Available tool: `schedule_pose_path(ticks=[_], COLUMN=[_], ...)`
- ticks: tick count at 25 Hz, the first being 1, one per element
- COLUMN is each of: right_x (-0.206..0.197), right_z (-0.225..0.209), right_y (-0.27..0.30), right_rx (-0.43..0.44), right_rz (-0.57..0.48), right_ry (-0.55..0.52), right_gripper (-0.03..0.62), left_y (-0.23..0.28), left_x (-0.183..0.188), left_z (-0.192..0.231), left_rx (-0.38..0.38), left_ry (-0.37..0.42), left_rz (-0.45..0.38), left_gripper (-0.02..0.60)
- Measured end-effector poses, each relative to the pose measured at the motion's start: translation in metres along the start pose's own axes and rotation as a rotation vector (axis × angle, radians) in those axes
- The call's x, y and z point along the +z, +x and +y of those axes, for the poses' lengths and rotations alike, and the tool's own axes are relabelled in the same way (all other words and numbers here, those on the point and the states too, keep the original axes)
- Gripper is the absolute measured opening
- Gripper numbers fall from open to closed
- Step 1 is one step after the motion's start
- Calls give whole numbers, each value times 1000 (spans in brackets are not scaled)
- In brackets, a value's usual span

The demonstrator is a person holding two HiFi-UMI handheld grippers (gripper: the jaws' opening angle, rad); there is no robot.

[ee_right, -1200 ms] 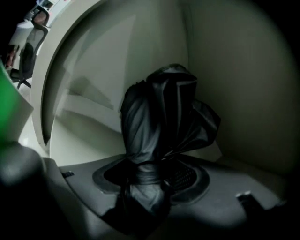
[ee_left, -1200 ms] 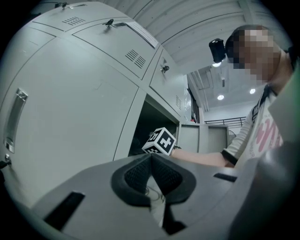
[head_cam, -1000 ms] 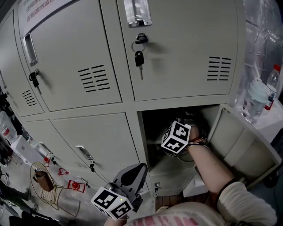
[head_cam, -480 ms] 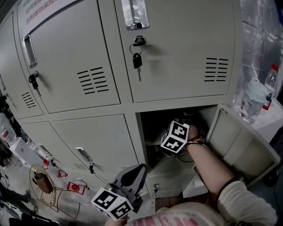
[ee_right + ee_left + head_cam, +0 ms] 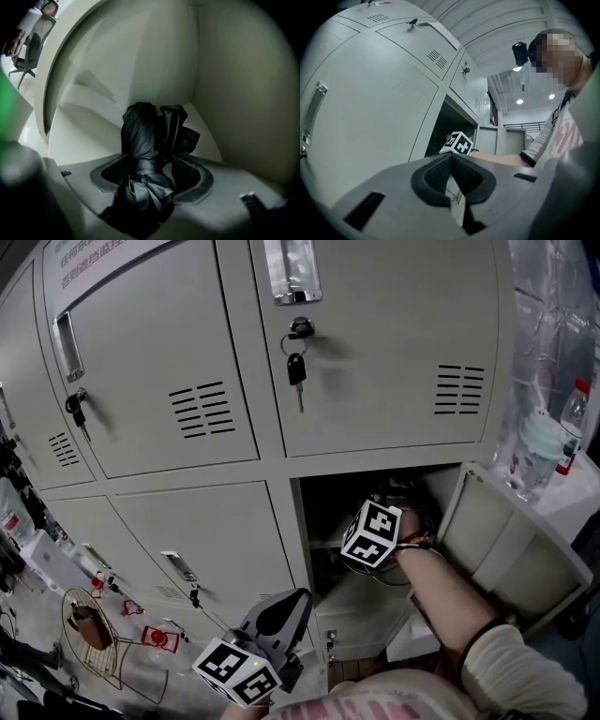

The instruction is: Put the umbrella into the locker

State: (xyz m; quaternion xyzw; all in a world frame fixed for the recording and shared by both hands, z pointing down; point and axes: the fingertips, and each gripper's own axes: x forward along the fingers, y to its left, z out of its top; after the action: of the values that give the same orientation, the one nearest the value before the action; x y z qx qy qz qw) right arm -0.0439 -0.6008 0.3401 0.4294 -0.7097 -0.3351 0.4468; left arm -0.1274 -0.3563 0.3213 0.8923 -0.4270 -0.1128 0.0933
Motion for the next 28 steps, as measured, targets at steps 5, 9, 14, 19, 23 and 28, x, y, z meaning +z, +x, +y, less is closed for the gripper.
schedule_pose_path(ticks=[5, 9, 14, 19, 23, 28], right_x=[1, 3, 10, 9, 9, 9], right_z=[3, 4, 6, 6, 6, 5], right_y=[-1, -5, -10, -10, -10, -9], right_rx=[29, 39, 81, 75, 73, 69], right_rz=[-9, -22, -57, -55, -53, -48], right_ry=[5, 27, 110, 124, 135, 146], right_gripper=[281, 298, 332, 331, 333, 331], left_y=[0, -2, -2, -4, -5, -6], left_x=[-4, -7, -7, -7, -6, -5], left_z=[-4, -6, -10, -10, -10, -8], left_rx=[-12, -21, -36, -37, -37, -37], left_ry=[-12, -18, -3, -5, -4, -3], left_rz=[6, 14, 21, 21, 19, 16], left_gripper=[2, 2, 2, 2, 2, 2])
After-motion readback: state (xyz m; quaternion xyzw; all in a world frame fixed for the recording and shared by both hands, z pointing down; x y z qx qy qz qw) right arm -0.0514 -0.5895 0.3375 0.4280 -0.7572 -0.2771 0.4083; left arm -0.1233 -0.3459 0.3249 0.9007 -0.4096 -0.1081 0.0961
